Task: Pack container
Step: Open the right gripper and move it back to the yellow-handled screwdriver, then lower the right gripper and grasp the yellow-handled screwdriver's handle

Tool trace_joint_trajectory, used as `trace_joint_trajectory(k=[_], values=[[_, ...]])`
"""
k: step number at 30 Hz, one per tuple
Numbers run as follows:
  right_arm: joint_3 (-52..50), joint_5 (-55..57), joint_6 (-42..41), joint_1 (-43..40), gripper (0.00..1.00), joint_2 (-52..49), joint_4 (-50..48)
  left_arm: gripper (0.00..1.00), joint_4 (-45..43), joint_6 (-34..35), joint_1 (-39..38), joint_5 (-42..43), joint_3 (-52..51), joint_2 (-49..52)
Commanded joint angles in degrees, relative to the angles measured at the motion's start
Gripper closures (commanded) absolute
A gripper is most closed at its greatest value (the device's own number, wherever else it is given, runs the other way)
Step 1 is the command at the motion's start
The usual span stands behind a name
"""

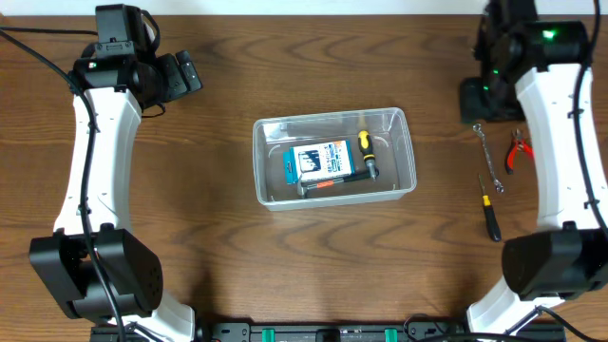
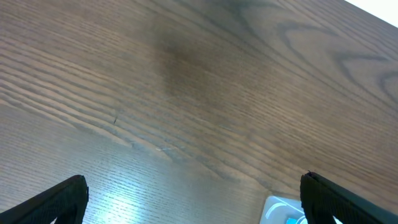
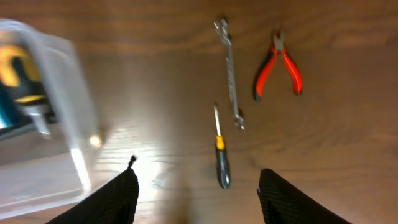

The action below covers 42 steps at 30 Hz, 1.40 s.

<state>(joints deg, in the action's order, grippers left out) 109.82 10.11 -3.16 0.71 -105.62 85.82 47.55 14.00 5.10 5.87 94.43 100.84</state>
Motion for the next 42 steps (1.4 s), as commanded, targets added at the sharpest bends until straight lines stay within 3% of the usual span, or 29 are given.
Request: trace_joint_trajectory(k=[1,14,27,42], values=[[-5.4,-0.5,3.1,-2.7,0.37,-0.7,-1.9,0.02,0.1,0.7,0.1,0.1,0.8,0.0],[-29.7,-0.5,11.2,-9.8,0.34,-0.8,-21.3,0.02,0.1,0.7,0.1,0.1,0.8,0.0],[-45.0,-7.6,11.1,-12.7,0.42,-0.8,-33.7,0.02,0.1,0.7,0.1,0.1,0.8,0.0],[-53.2,-2.1,7.0,-12.9,0.40,-0.8,-38.7,0.02,0.1,0.7,0.1,0.1,0.8,0.0]])
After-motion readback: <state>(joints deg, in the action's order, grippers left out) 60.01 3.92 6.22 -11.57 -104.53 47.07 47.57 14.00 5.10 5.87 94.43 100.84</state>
